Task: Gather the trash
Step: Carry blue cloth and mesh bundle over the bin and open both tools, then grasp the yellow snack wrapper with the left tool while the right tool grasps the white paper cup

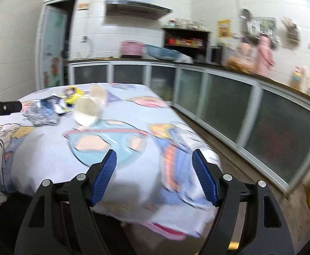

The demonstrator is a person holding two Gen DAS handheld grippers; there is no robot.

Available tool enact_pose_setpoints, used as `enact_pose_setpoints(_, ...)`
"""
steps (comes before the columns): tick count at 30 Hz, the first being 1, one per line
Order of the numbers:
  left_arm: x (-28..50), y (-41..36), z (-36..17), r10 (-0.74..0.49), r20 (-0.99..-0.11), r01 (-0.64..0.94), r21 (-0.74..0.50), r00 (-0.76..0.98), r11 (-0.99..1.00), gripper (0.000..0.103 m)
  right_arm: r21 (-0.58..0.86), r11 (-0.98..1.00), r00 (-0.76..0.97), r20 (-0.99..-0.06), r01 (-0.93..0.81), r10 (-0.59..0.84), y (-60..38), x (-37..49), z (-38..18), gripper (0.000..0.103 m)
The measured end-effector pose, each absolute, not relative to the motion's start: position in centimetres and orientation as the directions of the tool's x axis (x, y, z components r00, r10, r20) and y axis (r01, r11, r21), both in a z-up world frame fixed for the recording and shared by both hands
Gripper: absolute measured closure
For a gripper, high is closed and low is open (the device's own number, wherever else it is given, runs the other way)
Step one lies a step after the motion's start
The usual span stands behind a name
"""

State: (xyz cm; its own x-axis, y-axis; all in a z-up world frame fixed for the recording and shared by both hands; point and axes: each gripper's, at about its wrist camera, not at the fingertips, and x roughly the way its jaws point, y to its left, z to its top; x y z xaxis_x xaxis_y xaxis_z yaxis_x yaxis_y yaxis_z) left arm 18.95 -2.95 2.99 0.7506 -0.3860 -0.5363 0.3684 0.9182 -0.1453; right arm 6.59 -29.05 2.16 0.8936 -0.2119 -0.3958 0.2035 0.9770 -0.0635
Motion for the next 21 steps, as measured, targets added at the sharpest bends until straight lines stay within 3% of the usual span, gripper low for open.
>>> enact_pose_setpoints(6,21.1,1.9,3.1,-0.276,-0.543,0.246,-0.128,0.793,0.961,0.008,-0.078,0.991,0.914,-0.382,0.113,-0.134,-25.0,13.3,3.4,0.033)
enact_pose_setpoints(15,25.4,0.1,3.7,-0.245,-0.538,0.257,-0.054,0.806,0.965,0.008,-0.098,0.994,0.907,-0.412,0.054,-0.090,-23.5,20.2,3.6,0.033)
enact_pose_setpoints(21,29.5,-1.3,4.5,-0.209,-0.589,0.274,0.023,0.781,0.961,0.008,-0.071,0.997,0.887,-0.458,0.032,-0.061,-23.7,24.0,3.1,0.033)
